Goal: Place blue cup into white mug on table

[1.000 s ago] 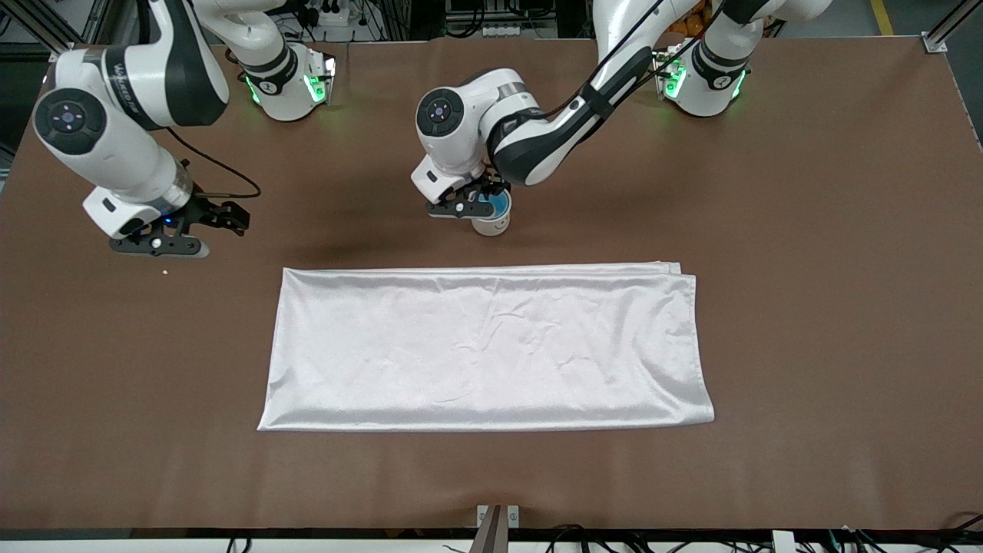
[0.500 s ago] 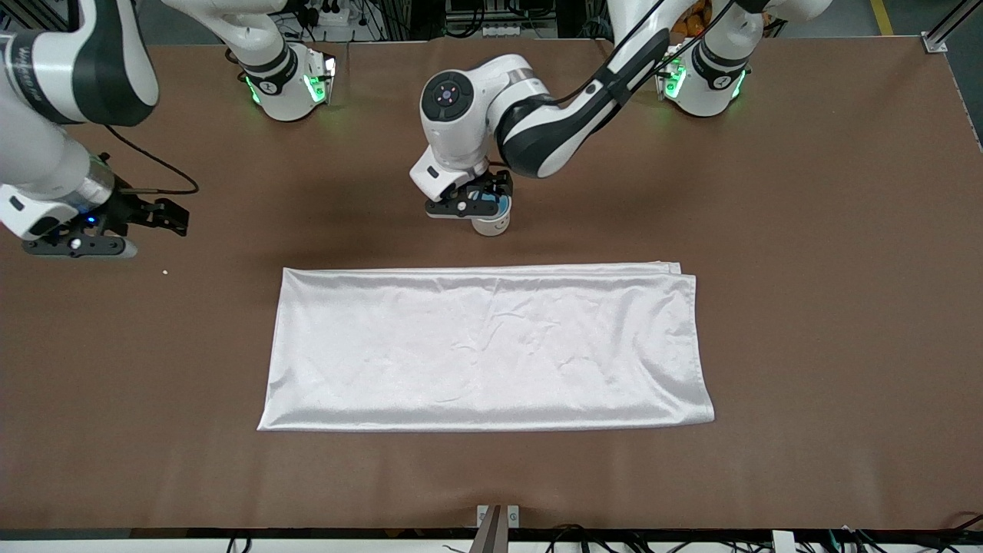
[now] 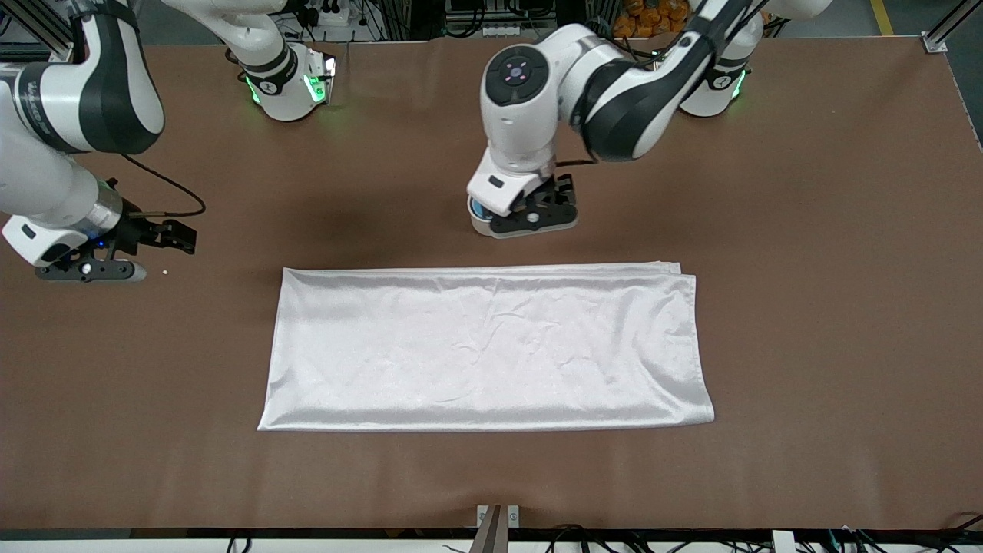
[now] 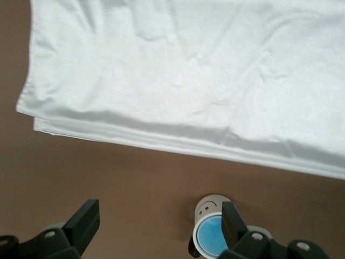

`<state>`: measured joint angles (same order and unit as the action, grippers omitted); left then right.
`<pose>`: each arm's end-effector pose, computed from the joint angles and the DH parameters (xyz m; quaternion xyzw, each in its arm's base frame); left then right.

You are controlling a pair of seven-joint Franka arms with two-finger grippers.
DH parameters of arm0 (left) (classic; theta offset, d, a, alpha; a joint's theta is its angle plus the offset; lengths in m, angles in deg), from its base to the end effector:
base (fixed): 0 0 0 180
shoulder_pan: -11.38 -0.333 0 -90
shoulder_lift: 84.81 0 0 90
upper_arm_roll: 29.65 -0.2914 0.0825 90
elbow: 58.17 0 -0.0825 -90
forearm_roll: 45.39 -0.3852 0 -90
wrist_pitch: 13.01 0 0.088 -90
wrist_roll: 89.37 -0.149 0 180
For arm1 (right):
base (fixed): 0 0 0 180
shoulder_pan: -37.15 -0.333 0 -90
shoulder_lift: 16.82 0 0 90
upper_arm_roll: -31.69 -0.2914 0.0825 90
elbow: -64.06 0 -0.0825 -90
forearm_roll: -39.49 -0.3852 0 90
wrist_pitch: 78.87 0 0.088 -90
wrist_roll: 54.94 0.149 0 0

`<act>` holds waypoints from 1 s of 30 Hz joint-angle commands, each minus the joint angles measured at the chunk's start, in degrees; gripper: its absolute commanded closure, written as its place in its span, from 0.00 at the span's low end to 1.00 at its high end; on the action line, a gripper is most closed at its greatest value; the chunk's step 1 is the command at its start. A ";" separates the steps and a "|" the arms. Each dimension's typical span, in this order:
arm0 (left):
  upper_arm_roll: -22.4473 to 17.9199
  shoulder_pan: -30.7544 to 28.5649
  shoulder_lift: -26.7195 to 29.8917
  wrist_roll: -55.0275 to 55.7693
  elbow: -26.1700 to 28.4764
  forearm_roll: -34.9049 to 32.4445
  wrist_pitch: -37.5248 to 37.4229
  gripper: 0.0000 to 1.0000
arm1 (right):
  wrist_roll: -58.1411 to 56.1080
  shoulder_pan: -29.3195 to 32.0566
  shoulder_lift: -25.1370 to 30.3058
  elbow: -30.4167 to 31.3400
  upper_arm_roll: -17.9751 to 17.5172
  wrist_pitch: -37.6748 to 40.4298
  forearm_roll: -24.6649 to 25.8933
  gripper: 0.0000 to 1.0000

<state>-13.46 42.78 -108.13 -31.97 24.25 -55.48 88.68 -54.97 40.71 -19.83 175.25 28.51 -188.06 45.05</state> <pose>0.4780 -0.4578 0.3966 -0.9964 -0.0747 -0.0074 0.0399 0.5576 -0.0147 0.3814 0.9980 0.0149 -0.0437 0.0435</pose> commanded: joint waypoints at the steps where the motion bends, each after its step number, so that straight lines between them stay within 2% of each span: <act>1: -3.26 -0.20 4.67 -2.28 2.30 0.77 -1.15 0.00 | 0.82 -0.13 -0.86 -3.09 -0.34 1.34 -1.52 0.00; 4: -5.20 -0.90 5.91 -6.93 2.31 1.56 -1.15 0.00 | 1.18 -0.13 -0.78 -4.84 -0.34 2.92 -1.61 0.00; 12: -13.11 -1.08 10.12 -20.99 2.39 5.17 -7.38 0.00 | 1.18 -1.10 -1.57 -18.28 -0.69 14.34 -2.13 0.00; 15: -15.30 -1.43 11.70 -24.95 2.74 5.34 -8.44 0.00 | 1.18 -1.19 -1.22 -21.01 -0.69 16.02 -5.37 0.00; 18: -16.63 -2.57 13.81 -27.24 3.71 6.74 -8.53 0.00 | 1.09 -1.10 -0.86 -23.03 -0.60 16.63 -8.10 0.00; 25: -20.93 -4.41 19.26 -32.51 6.96 10.62 -8.53 0.00 | -0.14 -1.71 0.01 -24.98 -1.39 17.43 -7.58 0.00; 30: -19.10 -10.30 22.43 -35.68 9.07 10.62 -8.88 0.00 | -0.05 -1.98 1.68 -24.71 -1.39 18.92 -7.49 0.00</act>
<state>-33.90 36.77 -90.57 -64.23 28.79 -46.51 79.99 -54.56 39.04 -19.79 150.78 27.18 -171.25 37.92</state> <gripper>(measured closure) 0.000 0.000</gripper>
